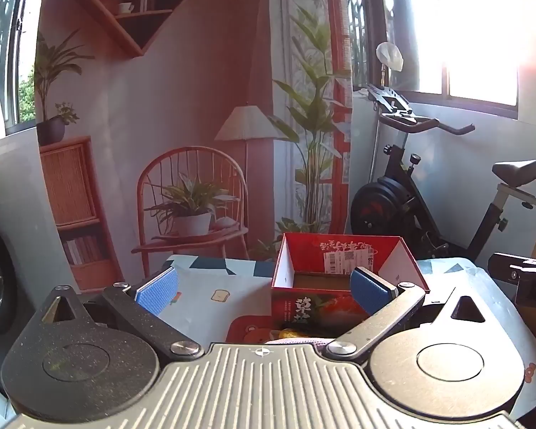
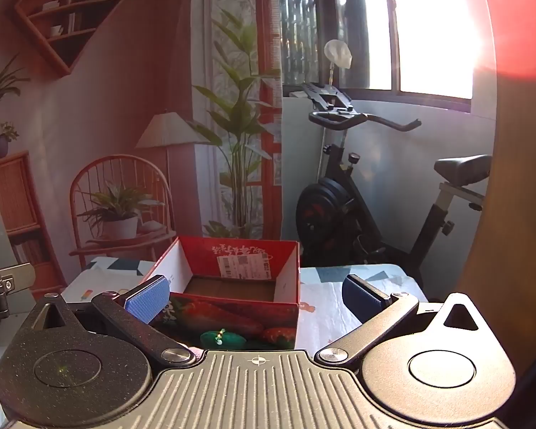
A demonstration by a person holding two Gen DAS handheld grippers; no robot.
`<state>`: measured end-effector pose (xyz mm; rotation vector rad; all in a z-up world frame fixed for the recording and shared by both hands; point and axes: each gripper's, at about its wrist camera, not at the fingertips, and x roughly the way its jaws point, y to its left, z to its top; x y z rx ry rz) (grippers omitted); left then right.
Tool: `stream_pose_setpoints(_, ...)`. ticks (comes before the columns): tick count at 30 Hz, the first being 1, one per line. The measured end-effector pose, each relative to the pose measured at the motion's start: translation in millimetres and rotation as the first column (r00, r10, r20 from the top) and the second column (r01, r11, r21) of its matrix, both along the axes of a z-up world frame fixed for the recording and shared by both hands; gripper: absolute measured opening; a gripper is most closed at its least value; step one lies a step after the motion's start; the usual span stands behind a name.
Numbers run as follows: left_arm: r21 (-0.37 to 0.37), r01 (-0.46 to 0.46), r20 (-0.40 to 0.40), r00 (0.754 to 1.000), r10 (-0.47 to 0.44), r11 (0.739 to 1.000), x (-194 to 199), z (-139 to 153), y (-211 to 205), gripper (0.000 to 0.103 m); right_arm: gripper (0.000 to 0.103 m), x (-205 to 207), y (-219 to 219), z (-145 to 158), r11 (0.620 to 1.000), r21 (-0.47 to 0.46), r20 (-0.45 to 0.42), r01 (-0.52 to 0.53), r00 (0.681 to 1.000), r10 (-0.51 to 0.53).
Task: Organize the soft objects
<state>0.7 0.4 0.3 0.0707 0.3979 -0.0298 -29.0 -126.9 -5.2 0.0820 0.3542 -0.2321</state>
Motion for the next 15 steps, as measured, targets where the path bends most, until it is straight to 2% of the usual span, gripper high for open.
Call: stream_pose_setpoints(15, 0.003, 0.013, 0.007, 1.000, -0.013, 1.000, -2.9, -2.5, 1.4, 0.103, 0.103, 0.7, 0.1, 0.2, 1.000, 0.003, -0.008, 0.000, 1.000, 0.000)
